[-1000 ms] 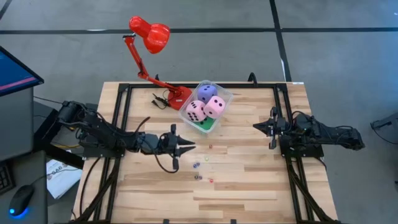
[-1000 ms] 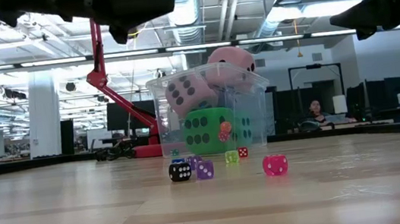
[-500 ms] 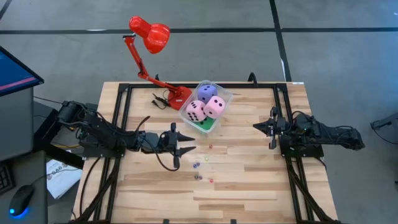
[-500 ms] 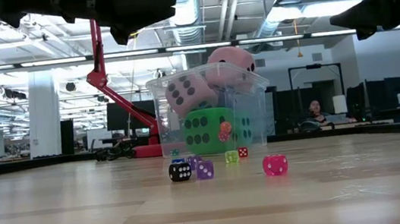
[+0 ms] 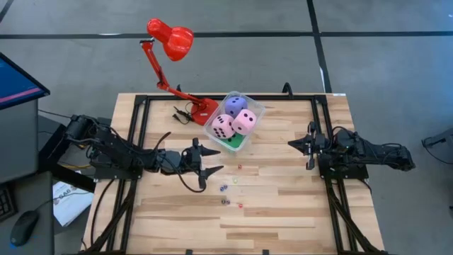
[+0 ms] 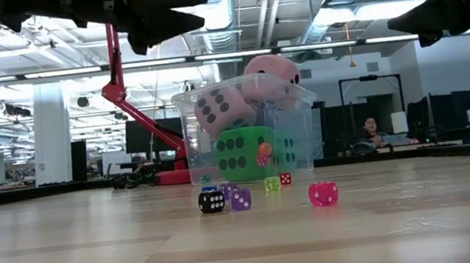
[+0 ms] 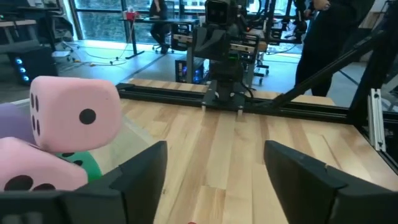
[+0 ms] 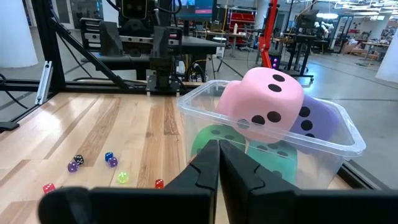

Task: Pick & Place Dice
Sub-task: Put the small blue dice into the transparent bin

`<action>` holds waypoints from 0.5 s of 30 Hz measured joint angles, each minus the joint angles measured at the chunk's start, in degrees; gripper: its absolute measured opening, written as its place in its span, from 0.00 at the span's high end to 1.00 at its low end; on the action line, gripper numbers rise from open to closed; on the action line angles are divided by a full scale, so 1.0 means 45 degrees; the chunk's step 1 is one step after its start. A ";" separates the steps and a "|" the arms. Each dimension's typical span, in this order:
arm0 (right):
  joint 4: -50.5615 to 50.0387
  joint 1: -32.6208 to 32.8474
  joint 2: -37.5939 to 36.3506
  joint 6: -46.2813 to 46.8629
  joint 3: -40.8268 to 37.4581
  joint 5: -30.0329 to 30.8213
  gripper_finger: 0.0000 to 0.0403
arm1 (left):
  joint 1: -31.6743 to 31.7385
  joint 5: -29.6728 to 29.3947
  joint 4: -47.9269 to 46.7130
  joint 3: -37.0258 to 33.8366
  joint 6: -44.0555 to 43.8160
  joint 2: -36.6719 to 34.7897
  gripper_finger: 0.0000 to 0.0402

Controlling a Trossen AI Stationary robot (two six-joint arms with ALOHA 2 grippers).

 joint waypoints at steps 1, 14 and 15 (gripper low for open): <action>0.0000 0.0000 0.0000 0.0000 0.0000 0.0000 0.98 | 0.0000 -0.0080 -0.0001 0.0000 0.0001 0.0000 0.38; 0.0000 0.0000 -0.0002 0.0000 0.0000 0.0000 0.98 | 0.0000 -0.0128 0.0031 0.0000 -0.0004 0.0000 0.16; 0.0000 0.0000 0.0002 0.0000 0.0000 0.0000 0.98 | 0.0000 -0.0128 0.0033 0.0000 -0.0004 0.0000 0.16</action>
